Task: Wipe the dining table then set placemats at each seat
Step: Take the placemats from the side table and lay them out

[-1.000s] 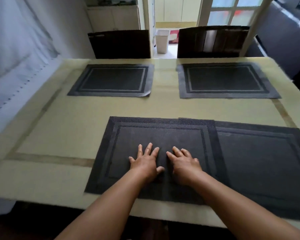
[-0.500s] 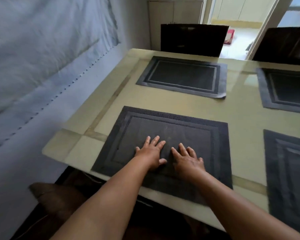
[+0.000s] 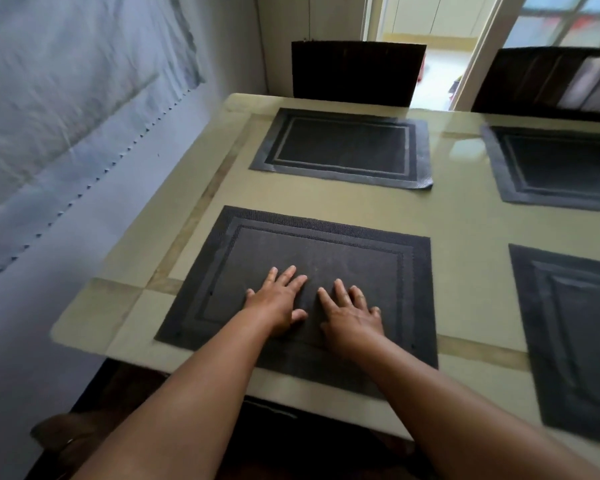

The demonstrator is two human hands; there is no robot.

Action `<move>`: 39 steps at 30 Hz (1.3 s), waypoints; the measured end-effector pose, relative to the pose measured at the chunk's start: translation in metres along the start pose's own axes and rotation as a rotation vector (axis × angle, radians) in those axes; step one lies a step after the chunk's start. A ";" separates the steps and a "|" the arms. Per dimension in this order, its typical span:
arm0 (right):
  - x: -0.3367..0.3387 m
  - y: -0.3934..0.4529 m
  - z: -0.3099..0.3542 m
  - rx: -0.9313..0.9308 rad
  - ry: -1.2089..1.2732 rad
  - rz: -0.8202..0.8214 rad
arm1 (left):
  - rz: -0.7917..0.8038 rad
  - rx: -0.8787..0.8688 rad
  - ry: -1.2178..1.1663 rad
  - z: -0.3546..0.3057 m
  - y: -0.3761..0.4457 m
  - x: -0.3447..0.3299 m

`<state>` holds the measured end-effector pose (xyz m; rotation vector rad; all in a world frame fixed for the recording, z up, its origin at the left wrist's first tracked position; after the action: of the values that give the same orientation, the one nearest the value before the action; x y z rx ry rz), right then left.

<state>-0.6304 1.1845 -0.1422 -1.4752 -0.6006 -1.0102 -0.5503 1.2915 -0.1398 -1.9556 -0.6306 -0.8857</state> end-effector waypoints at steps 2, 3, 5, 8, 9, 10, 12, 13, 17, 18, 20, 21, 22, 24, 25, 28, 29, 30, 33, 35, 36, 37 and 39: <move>-0.002 0.001 -0.002 0.011 0.001 -0.007 | -0.005 -0.002 -0.003 0.000 -0.001 -0.002; -0.002 0.001 -0.003 0.019 -0.001 -0.009 | -0.007 -0.002 -0.005 0.000 0.000 -0.002; -0.001 0.002 -0.007 0.031 0.011 -0.001 | -0.010 0.010 -0.011 -0.003 0.001 -0.001; 0.006 0.000 -0.010 0.053 0.075 -0.028 | -0.061 0.046 -0.073 -0.012 -0.003 -0.002; 0.011 -0.003 -0.013 0.057 0.123 -0.084 | -0.100 0.042 -0.095 -0.017 -0.005 -0.003; 0.017 -0.008 -0.019 0.054 0.193 -0.163 | -0.145 0.026 -0.108 -0.026 -0.007 -0.003; 0.028 -0.020 -0.035 0.026 0.313 -0.323 | -0.218 -0.015 -0.142 -0.047 -0.010 -0.004; 0.033 -0.026 -0.045 0.006 0.335 -0.369 | -0.240 -0.033 -0.164 -0.059 -0.011 -0.006; 0.040 -0.052 -0.102 -0.075 0.371 -0.424 | -0.250 -0.142 -0.235 -0.132 -0.013 -0.024; 0.040 -0.058 -0.119 -0.081 0.375 -0.422 | -0.246 -0.171 -0.249 -0.153 -0.014 -0.030; 0.038 -0.076 -0.166 -0.098 0.372 -0.420 | -0.219 -0.242 -0.261 -0.206 -0.016 -0.050; 0.036 -0.085 -0.189 -0.105 0.369 -0.405 | -0.195 -0.275 -0.258 -0.230 -0.018 -0.062; 0.032 -0.097 -0.220 -0.122 0.365 -0.386 | -0.162 -0.306 -0.246 -0.261 -0.019 -0.077; 0.023 -0.116 -0.272 -0.159 0.337 -0.314 | -0.090 -0.337 -0.212 -0.308 -0.020 -0.104; 0.017 -0.130 -0.305 -0.187 0.320 -0.285 | -0.050 -0.349 -0.186 -0.337 -0.019 -0.121; -0.002 -0.164 -0.388 -0.282 0.278 -0.215 | 0.029 -0.336 -0.080 -0.399 -0.017 -0.159; -0.008 -0.173 -0.411 -0.324 0.269 -0.188 | 0.039 -0.318 -0.038 -0.410 -0.016 -0.167; -0.016 -0.186 -0.439 -0.376 0.257 -0.165 | 0.050 -0.305 -0.001 -0.426 -0.016 -0.178; -0.039 -0.215 -0.499 -0.510 0.209 -0.066 | 0.088 -0.239 0.014 -0.445 -0.016 -0.200; -0.057 -0.233 -0.528 -0.549 0.211 0.035 | 0.088 -0.187 0.027 -0.451 -0.017 -0.211; -0.065 -0.240 -0.538 -0.551 0.222 0.074 | 0.079 -0.171 0.041 -0.452 -0.018 -0.214; -0.073 -0.245 -0.546 -0.538 0.237 0.101 | 0.068 -0.155 0.053 -0.454 -0.019 -0.217; -0.082 -0.250 -0.555 -0.498 0.261 0.102 | 0.057 -0.132 0.055 -0.454 -0.021 -0.220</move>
<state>-1.0159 0.7067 -0.1186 -1.7423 -0.0822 -1.3054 -0.8548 0.8885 -0.1351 -2.0489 -0.4930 -0.9638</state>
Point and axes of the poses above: each hand's wrist, its own y-axis towards the middle knuckle, its own x-axis out of the back of the hand, z = x × y, the point moved 7 cm from there along y, towards the middle knuckle, and after that the axes turned 11 degrees about -y, right-handed, at the moved point
